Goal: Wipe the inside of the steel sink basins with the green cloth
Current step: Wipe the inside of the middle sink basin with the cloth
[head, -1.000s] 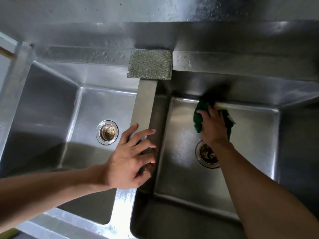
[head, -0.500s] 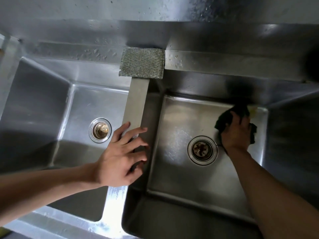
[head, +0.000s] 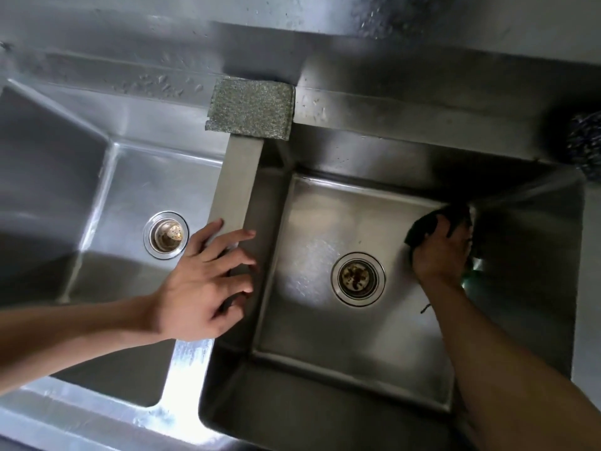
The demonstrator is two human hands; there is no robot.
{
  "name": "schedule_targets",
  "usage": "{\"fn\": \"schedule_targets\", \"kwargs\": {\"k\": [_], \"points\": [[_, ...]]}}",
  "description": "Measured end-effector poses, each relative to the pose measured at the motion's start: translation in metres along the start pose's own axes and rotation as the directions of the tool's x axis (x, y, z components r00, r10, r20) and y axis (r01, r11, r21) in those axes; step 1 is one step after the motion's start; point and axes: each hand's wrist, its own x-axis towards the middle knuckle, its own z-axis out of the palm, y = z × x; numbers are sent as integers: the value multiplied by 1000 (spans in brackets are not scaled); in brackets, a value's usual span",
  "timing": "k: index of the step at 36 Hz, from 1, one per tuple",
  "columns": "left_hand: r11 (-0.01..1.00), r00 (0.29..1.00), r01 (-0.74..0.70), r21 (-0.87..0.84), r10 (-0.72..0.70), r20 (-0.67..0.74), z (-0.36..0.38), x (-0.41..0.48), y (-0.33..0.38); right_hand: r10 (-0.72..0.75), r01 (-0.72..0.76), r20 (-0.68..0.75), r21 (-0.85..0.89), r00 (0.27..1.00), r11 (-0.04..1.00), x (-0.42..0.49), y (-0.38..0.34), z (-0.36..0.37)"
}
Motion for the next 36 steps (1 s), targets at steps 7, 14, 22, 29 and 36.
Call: {"fn": "schedule_targets", "kwargs": {"k": [7, 14, 22, 29, 36], "points": [[1000, 1000, -4, 14, 4, 7, 0, 1, 1, -395, 411, 189, -48, 899, 911, -15, -5, 11], [1000, 1000, 2, 12, -2, 4, 0, 1, 1, -181, 181, 3, -20, 983, 983, -41, 38, 3], [1000, 1000, 4, 2, -4, 10, 1, -1, 0, -105, 106, -28, 43, 994, 993, 10, -14, 6], [1000, 1000, 6, 11, -6, 4, 0, 0, 1, -619, 625, 223, 52, 753, 779, -48, -64, 35], [999, 999, 31, -18, -31, -11, -1, 1, 2, -352, 347, 119, 68, 928, 936, -46, -100, 45]]}}
